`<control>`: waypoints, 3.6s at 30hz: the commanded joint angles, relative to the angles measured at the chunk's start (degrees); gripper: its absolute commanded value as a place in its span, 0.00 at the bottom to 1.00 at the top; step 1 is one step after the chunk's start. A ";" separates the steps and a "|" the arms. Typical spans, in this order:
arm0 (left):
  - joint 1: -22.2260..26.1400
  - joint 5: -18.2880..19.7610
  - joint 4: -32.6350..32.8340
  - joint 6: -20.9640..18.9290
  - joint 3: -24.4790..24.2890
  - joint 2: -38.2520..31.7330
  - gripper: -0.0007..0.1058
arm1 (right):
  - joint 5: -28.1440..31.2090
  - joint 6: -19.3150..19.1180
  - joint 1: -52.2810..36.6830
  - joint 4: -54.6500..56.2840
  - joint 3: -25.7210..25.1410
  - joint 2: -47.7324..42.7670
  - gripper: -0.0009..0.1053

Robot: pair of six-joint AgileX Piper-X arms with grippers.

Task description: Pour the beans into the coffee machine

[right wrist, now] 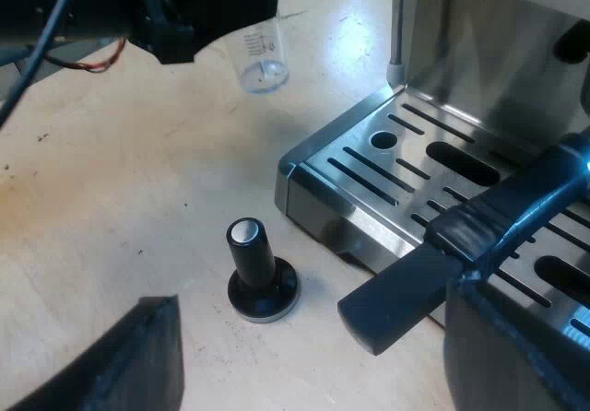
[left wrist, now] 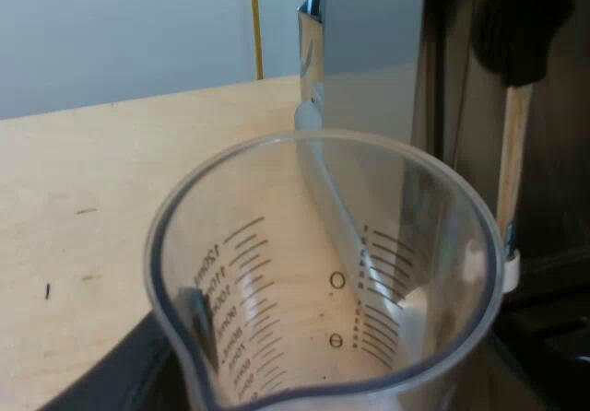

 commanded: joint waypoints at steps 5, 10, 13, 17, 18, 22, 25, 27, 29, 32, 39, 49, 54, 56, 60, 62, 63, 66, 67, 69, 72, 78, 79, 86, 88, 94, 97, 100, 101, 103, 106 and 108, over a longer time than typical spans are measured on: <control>-0.04 -3.69 -5.49 -0.17 -0.11 5.75 0.28 | -0.60 -0.21 -0.09 -0.87 -0.22 -0.27 0.59; -0.04 -3.68 -9.24 -0.17 -0.11 9.97 0.28 | -0.60 -0.21 -0.09 -0.87 -0.22 -0.27 0.59; -0.04 -3.68 -11.63 -0.17 -0.11 12.35 0.28 | -0.60 -0.21 -0.09 -0.87 -0.22 -0.27 0.59; -0.04 -3.43 -13.51 -0.39 -0.11 15.02 0.28 | -0.60 -0.21 -0.09 -0.87 -0.22 -0.27 0.59; -0.04 -3.43 -13.65 -0.39 -0.11 15.11 0.28 | -0.60 -0.21 -0.09 -0.87 -0.22 -0.27 0.59; -0.04 -3.43 -13.71 -0.39 -0.11 16.02 0.28 | -0.60 -0.21 -0.09 -0.87 -0.22 -0.27 0.59; -0.04 -3.43 -13.71 -0.39 -0.11 16.24 0.28 | -0.60 -0.21 -0.09 -0.87 -0.22 -0.27 0.59; -0.04 -3.43 -13.71 -0.39 -0.11 16.50 0.28 | -0.60 -0.21 -0.09 -0.87 -0.22 -0.27 0.59; -0.04 -3.43 -15.32 -0.39 -0.11 18.46 0.28 | -0.60 -0.21 -0.09 -0.87 -0.22 -0.27 0.59; -0.04 -3.43 -15.46 -0.39 -0.11 18.77 0.28 | -0.60 -0.21 -0.09 -0.87 -0.22 -0.27 0.59; -0.04 -3.43 -15.46 -0.39 -0.11 18.77 0.28 | -0.43 -0.32 -0.09 -0.87 -0.22 -0.27 0.59; -0.04 -3.43 -15.46 -0.39 -0.11 18.77 0.59 | -0.43 -0.32 -0.09 -0.87 -0.22 -0.27 0.59; -0.04 -3.43 -15.46 -0.39 -0.11 18.77 0.65 | -0.43 -0.32 -0.09 -0.87 -0.22 -0.27 0.59; -0.04 -3.43 -15.46 -0.39 -0.11 18.77 0.65 | -0.43 -0.32 -0.09 -0.87 -0.22 -0.27 0.59; -0.04 -3.43 -15.88 -0.39 -0.11 18.77 0.65 | -0.20 -0.32 -0.09 -0.87 -0.22 -0.27 0.59; -0.04 -3.43 -15.89 -0.39 -0.11 18.77 0.65 | -0.21 -0.32 -0.09 -0.87 -0.22 -0.27 0.59; -0.04 -3.43 -15.89 -0.39 -0.11 18.77 0.65 | -0.21 -0.32 -0.09 -0.87 -0.22 -0.27 0.59; -0.04 -1.59 -15.89 -0.39 -0.11 18.77 0.65 | -0.21 -0.32 -0.09 -0.87 -0.22 -0.27 0.59; -0.04 -1.18 -16.00 -0.39 -0.11 18.66 0.65 | -0.21 -0.22 -0.09 -0.87 -0.22 -0.27 0.59; -0.04 -1.29 -15.99 -0.39 -0.11 18.24 0.65 | -0.21 -0.22 -0.09 -0.87 -0.22 -0.27 0.59; -0.04 -2.73 -15.82 -0.39 -0.11 15.71 0.65 | 0.26 -0.22 -0.09 -0.87 -0.22 -0.27 0.59; -0.04 -3.02 -13.80 -0.39 -0.11 9.95 0.65 | 1.86 -0.22 -0.09 -0.87 -0.22 -0.27 0.59; -0.04 -3.02 -13.20 -0.39 -0.11 8.72 0.65 | 2.16 -0.22 -0.09 -0.87 -0.22 -0.27 0.59; -0.04 -3.02 -9.52 -0.39 -0.11 0.72 0.65 | 3.37 2.69 -0.09 -1.10 -0.22 -0.27 0.59; -0.04 -3.02 -7.76 -0.39 -0.11 -1.89 0.65 | 4.54 3.98 -0.09 -1.55 -0.22 -0.27 0.59; -0.04 -3.02 -1.21 -0.39 -0.11 -10.90 0.65 | 7.28 4.82 -0.09 -2.41 -1.39 -0.27 0.59; -0.04 -3.02 3.37 -0.39 -0.11 -16.06 0.65 | 7.28 4.88 -0.09 -2.02 -3.29 -0.27 0.59; -0.04 -3.14 7.02 -0.39 -0.11 -21.74 0.65 | 7.28 4.88 -0.19 -1.60 -5.97 -0.27 0.59; -0.04 -3.71 8.20 -0.39 -0.11 -23.59 0.65 | 7.28 4.88 -0.57 -0.72 -7.13 -0.27 0.59; -0.04 -5.36 10.33 -0.39 -0.77 -26.52 0.65 | 7.28 4.88 -1.92 1.87 -8.79 -0.27 0.59; -0.04 -7.12 15.77 -0.17 -2.64 -29.86 0.65 | 7.28 4.88 -5.40 5.95 -11.35 -0.27 0.59; -0.04 -7.12 17.56 -0.14 -3.62 -30.88 0.65 | 6.34 4.88 -7.47 8.01 -12.71 -0.27 0.59</control>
